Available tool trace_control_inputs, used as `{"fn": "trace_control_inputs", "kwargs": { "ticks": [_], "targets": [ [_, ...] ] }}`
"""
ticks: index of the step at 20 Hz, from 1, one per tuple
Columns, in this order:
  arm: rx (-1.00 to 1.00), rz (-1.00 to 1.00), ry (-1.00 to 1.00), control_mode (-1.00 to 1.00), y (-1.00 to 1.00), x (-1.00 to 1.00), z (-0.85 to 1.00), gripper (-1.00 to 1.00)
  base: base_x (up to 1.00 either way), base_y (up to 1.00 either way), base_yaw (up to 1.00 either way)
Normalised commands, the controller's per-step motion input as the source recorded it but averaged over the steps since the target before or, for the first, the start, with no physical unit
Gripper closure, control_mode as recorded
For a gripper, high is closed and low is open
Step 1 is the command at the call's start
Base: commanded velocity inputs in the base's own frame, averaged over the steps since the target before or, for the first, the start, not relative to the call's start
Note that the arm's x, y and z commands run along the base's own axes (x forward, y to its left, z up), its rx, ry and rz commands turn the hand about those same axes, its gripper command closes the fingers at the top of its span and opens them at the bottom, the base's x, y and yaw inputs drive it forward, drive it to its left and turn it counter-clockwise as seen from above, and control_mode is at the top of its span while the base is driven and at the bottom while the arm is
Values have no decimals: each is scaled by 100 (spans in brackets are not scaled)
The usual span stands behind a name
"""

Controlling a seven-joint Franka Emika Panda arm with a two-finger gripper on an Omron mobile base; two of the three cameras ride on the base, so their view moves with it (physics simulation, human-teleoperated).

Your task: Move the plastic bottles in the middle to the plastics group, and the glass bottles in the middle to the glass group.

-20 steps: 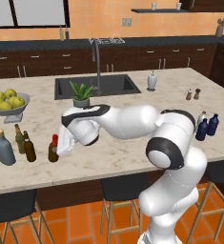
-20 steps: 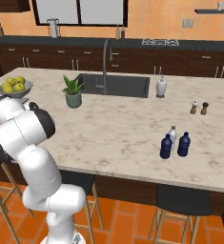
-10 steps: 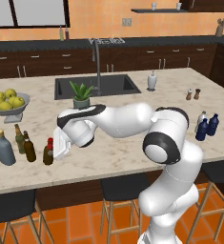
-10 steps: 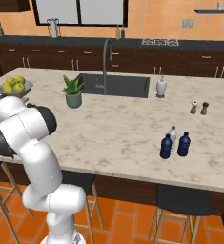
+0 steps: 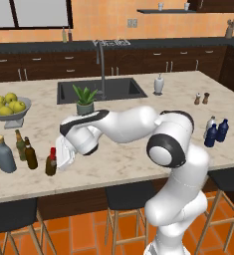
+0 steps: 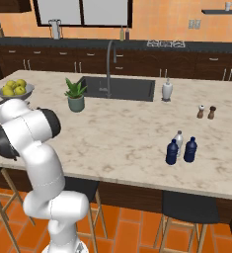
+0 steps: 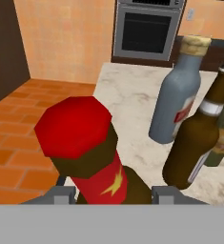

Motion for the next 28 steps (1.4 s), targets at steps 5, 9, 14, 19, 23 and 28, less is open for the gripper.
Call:
{"fn": "trace_control_inputs", "kwargs": {
  "ticks": [5,9,14,19,23,28],
  "targets": [
    [0,1,0,-100,4,7,-22,100,0,0,0],
    [0,0,0,-100,19,17,-6,100,0,0,0],
    [0,0,0,-100,28,15,0,100,0,0,0],
    [0,0,0,-100,17,12,-16,100,0,0,0],
    [0,0,0,-100,15,16,-28,100,0,0,0],
    [0,0,1,-100,4,2,-40,100,0,0,0]
  ]
}}
